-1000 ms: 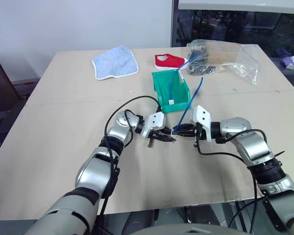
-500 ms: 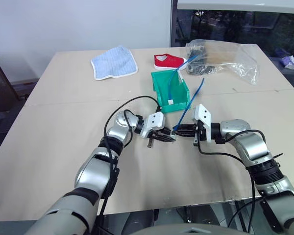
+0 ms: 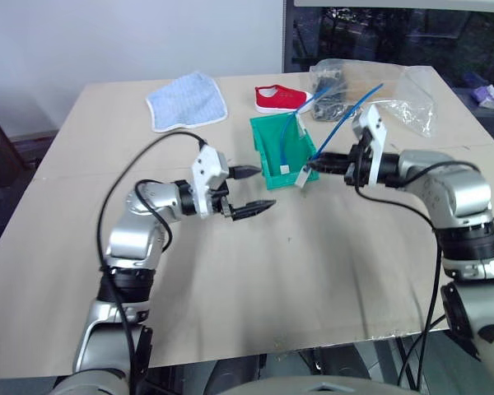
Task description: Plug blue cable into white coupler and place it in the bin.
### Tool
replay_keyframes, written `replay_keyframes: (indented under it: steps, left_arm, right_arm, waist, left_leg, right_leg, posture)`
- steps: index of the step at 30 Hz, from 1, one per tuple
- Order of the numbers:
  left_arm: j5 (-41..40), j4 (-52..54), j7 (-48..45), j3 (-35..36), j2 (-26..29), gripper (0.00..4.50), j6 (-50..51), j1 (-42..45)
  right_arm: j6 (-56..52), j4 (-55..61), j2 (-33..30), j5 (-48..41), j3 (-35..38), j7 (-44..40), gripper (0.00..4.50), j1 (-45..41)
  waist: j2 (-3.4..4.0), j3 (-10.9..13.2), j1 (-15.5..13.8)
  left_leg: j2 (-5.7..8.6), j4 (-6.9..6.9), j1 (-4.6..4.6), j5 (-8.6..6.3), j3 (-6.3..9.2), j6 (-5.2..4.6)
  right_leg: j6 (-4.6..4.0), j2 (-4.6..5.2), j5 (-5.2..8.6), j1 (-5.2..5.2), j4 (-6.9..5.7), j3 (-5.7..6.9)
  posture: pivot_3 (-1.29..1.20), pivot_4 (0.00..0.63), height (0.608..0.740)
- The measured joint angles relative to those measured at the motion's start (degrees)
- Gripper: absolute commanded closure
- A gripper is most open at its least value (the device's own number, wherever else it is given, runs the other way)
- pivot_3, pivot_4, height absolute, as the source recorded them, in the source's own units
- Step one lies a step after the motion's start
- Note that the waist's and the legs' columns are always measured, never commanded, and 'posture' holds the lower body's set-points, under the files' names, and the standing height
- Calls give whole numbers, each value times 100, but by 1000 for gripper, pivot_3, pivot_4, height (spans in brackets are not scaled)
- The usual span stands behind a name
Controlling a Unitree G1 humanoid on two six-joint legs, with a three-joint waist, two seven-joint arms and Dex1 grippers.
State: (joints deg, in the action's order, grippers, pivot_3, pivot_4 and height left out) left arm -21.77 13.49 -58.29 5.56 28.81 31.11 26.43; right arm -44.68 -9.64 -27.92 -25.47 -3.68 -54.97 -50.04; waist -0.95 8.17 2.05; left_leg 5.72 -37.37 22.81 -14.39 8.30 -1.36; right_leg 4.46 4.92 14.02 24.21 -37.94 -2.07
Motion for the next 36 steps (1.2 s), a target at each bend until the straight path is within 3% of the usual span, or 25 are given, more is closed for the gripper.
replay_keyframes:
  steps: [6, 10, 13, 16, 19, 23, 26, 30, 33, 35, 36]
  left_arm:
    - [-307, 1267, 1299, 287, 196, 71, 1638, -303]
    - [-375, 1525, 1957, 303, 96, 0, 2090, -207]
    - [-433, 1529, 2198, 300, 92, 0, 2137, -158]
    - [-447, 1517, 2365, 280, 93, 0, 2138, -108]
    - [-495, 1513, 2432, 279, 99, 0, 2131, -68]
    - [-546, 1503, 2436, 279, 147, 0, 2093, -70]
    - [-562, 1503, 2440, 289, 178, 0, 2071, -93]
    - [-522, 1531, 2515, 284, 221, 0, 1895, -490]
    - [-329, 1561, 2754, 303, 253, 0, 1682, -1104]
    - [-272, 1595, 2818, 321, 238, 0, 1622, -1366]
    - [-233, 1800, 2890, 384, 160, 0, 1428, -1671]
  right_arm:
    - [483, -1820, 426, 573, -236, 127, 4500, -1223]
    - [1538, -3659, 1011, 1175, -457, 217, 3120, -2122]
    - [2205, -4599, 1281, 1460, -449, 417, 1715, -2517]
    - [3114, -5511, 1484, 1791, -307, 1454, 174, -2867]
    - [3934, -5967, 1454, 2003, -32, 2640, 79, -3032]
    - [4442, -6114, 1285, 2037, 329, 3122, 79, -3062]
    - [4650, -5981, 1127, 2016, 483, 2884, 79, -2878]
    - [4844, -4901, 1098, 1743, 589, 1985, 79, -1782]
    - [4461, -3065, 1013, 1189, 682, 1270, 79, -229]
    - [4195, -2471, 932, 957, 700, 1080, 79, 276]
    - [3955, -1457, 769, 612, 720, 801, 79, 931]
  waist:
    - [3, 1, 33]
    - [5, 3, 41]
    - [6, 4, 31]
    - [8, 6, 27]
    - [13, 9, 25]
    - [18, 12, 46]
    - [18, 12, 58]
    - [18, 12, 75]
    - [20, 13, 49]
    - [23, 15, 40]
    - [21, 11, 14]
  left_leg:
    - [1, 3, -6, 1, -7, 2]
    - [-1, 7, -6, 6, -11, 10]
    - [0, 9, -3, 6, -10, 12]
    - [1, 10, -1, 7, -10, 13]
    - [1, 12, 0, 8, -10, 14]
    - [-2, 12, -1, 9, -11, 17]
    - [-4, 12, -5, 9, -16, 17]
    - [-8, 13, -8, 9, -23, 16]
    - [-8, 13, 2, 9, -23, 16]
    - [-7, 13, 6, 9, -26, 16]
    - [-9, 9, 5, 7, -19, 16]
  right_leg:
    - [-1, -4, -2, 1, -2, -6]
    - [-2, -6, -3, 4, 0, -9]
    - [-2, -8, -2, 4, 9, -9]
    - [-2, -24, -2, 4, 14, -9]
    - [-2, -27, -2, 5, 14, -10]
    - [-2, -34, -2, 7, 9, -14]
    - [-3, -36, -2, 6, 7, -20]
    - [-2, -36, -2, 5, 8, -28]
    - [-2, -34, -2, 14, 8, -29]
    - [-1, -33, -3, 18, 8, -33]
    - [-1, -25, -2, 15, 9, -28]
  posture:
    - [0, 150, 740]
    - [0, 150, 740]
    - [0, 150, 740]
    - [0, 150, 740]
    - [0, 150, 740]
    - [0, 150, 740]
    - [0, 150, 740]
    - [0, 150, 740]
    - [0, 150, 740]
    - [0, 150, 740]
    - [0, 150, 740]
